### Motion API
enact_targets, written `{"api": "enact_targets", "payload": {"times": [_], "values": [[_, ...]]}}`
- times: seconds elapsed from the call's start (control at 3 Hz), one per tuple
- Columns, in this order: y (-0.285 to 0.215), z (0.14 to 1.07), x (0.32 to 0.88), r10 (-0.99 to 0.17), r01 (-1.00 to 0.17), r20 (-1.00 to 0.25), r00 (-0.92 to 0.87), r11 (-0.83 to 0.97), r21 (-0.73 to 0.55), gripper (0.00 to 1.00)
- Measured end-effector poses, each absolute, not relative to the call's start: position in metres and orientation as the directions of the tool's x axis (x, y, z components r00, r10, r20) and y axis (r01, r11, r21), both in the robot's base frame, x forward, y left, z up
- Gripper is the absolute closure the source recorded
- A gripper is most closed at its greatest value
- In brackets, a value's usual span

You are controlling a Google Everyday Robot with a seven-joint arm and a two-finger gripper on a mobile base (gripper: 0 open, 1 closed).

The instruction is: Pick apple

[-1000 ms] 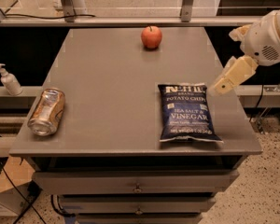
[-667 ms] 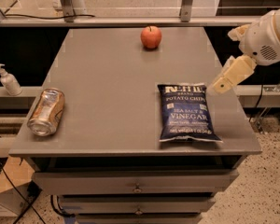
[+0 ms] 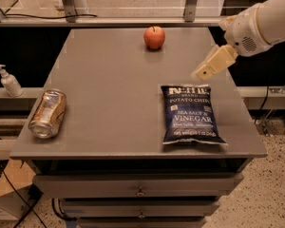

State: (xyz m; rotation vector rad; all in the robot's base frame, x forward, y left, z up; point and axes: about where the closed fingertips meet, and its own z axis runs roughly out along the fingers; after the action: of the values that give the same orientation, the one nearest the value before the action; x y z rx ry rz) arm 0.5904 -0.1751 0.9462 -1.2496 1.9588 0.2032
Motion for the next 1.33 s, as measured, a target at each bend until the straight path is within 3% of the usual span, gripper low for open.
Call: {"api": "enact_targets", "payload": {"times": [1.33], "values": [[-0.11,0.919,0.715,-0.468,-0.782,-0.847,-0.251,0.613,-0.107,0.0]]}}
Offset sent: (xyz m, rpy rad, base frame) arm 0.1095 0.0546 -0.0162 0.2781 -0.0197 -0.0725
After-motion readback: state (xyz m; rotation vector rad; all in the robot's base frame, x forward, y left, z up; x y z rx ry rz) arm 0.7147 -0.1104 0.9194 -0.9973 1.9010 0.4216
